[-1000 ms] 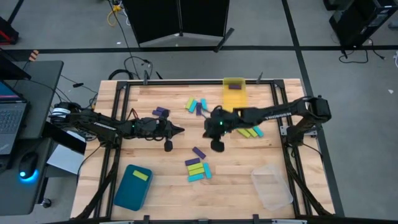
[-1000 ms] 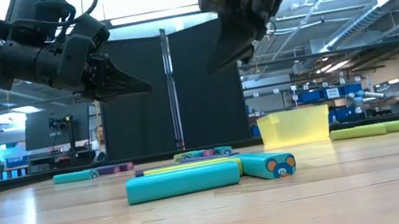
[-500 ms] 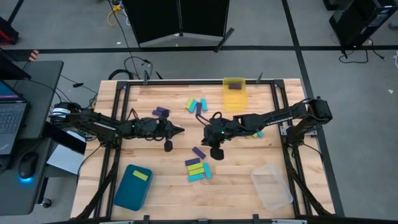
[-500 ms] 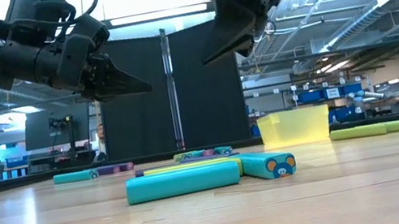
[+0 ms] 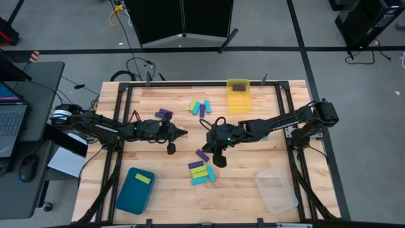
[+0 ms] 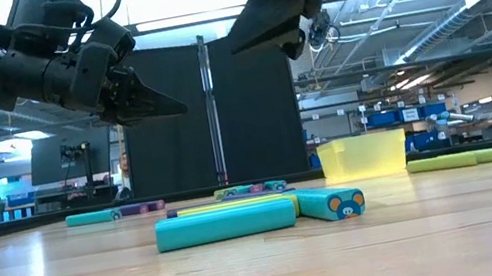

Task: Sort blocks
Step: Put the light blue block into the transparent bin

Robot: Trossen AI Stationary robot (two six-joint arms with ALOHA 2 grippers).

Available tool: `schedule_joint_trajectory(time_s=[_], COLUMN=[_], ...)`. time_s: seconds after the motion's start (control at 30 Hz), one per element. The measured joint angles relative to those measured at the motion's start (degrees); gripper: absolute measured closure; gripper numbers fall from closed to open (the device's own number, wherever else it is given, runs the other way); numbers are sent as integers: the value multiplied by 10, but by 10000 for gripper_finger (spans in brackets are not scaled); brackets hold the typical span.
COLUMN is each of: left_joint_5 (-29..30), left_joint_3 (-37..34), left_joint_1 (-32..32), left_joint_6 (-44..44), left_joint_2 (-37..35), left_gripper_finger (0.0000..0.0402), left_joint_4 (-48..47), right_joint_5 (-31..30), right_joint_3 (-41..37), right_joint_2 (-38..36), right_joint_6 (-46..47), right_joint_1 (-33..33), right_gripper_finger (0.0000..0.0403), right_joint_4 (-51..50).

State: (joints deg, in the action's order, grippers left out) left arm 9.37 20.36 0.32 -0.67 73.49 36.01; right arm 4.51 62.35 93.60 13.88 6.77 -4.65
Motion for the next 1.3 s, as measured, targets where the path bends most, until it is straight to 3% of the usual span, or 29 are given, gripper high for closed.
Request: schedule_joint_trajectory(time_s=[0.33, 0.77, 1.07, 1.3], left_joint_5=[0, 0, 0, 0], left_joint_3=[0, 0, 0, 0], left_joint_1=[0, 0, 0, 0], left_joint_6=[3, 18, 17, 5], left_joint_2=[0, 10, 11, 11], left_gripper_finger=[396, 395, 395, 396], left_joint_4=[-2, -15, -10, -10], right_joint_5=[-18, -19, -20, -65], right_joint_3=[0, 0, 0, 0], right_joint_2=[12, 123, 101, 92], right_joint_6=[9, 37, 51, 164], right_joint_1=[14, 35, 29, 53], right_gripper_finger=[339, 337, 324, 297], right_joint_4=[11, 70, 35, -27])
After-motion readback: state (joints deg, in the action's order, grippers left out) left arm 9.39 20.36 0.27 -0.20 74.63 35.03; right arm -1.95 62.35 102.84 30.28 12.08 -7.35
